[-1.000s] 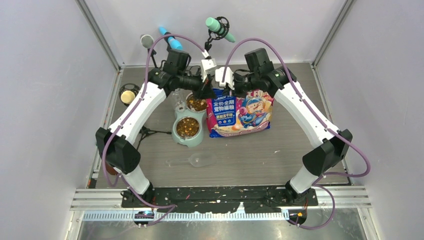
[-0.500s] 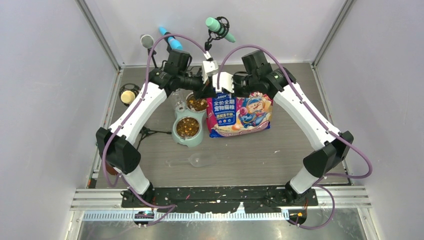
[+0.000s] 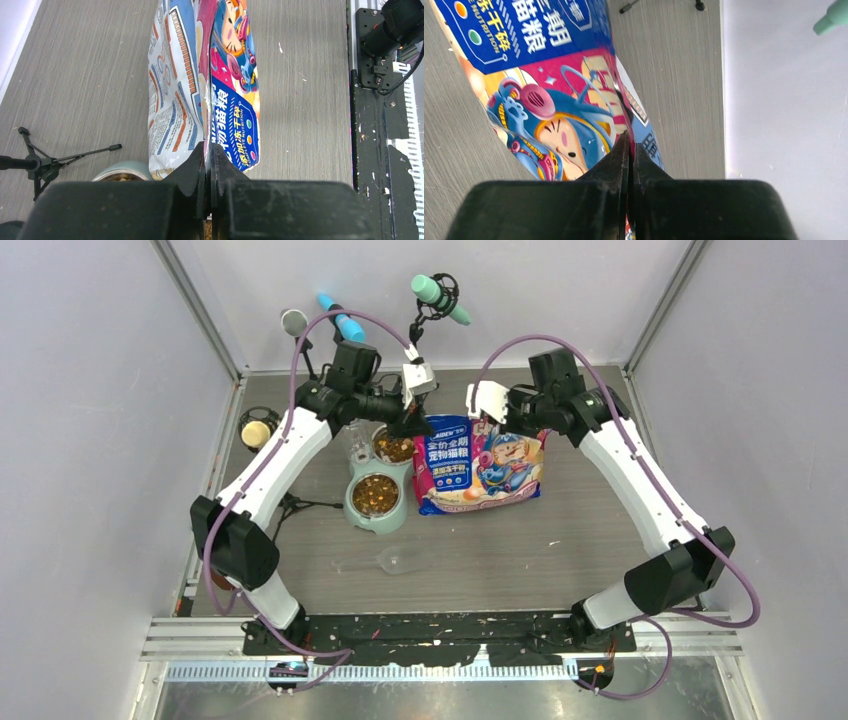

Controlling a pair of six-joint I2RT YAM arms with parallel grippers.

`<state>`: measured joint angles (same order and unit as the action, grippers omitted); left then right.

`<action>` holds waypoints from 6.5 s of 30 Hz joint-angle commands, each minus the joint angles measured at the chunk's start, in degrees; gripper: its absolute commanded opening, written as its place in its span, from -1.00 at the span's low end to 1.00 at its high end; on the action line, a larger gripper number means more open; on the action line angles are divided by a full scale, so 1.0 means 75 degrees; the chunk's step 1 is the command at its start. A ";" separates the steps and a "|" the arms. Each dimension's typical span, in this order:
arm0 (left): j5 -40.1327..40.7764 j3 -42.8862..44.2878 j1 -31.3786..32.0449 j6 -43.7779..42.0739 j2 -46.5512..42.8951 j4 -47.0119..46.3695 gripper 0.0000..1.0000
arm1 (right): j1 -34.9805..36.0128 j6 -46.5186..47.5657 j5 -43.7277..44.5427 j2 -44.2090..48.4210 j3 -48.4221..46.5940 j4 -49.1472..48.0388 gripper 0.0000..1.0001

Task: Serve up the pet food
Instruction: Close the pet food bag at the center of the board, then move the pet food bag to the center of the board.

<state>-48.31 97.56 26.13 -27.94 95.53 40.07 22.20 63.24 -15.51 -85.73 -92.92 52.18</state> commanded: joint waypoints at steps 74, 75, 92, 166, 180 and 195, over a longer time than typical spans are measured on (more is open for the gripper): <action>0.0256 0.0398 0.0278 0.0811 -0.0307 0.0199 -0.58 | 0.0976 -0.0874 -0.2732 -0.0547 -0.0525 -0.1376 -0.22; 0.0241 0.0407 0.0278 0.0827 -0.0293 0.0183 -0.58 | 0.0978 -0.0862 -0.2724 -0.0563 -0.0530 -0.1372 -0.23; 0.0095 0.0450 0.0301 0.1010 -0.0073 -0.0050 -0.92 | 0.1025 -0.0896 -0.2935 -0.0541 -0.0458 -0.1688 -0.33; -0.0635 -0.0534 -0.0484 0.0782 -0.0725 0.0051 -1.00 | -0.3417 -0.0912 0.1621 0.1367 0.0854 -0.1993 -0.90; 0.1041 -0.0421 -0.0902 0.3036 -0.1154 -0.1296 0.21 | -0.3504 -0.9620 0.4157 0.1218 0.0877 -0.2909 -0.46; 0.4261 -0.2902 -0.0841 0.5947 -0.1941 -0.2570 0.14 | -0.3500 -1.2441 0.4273 0.3289 0.4502 -0.2584 -0.47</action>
<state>-20.86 78.00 19.57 9.89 81.76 24.99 -4.03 -23.59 16.38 -66.32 -64.10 34.37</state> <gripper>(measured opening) 0.583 0.270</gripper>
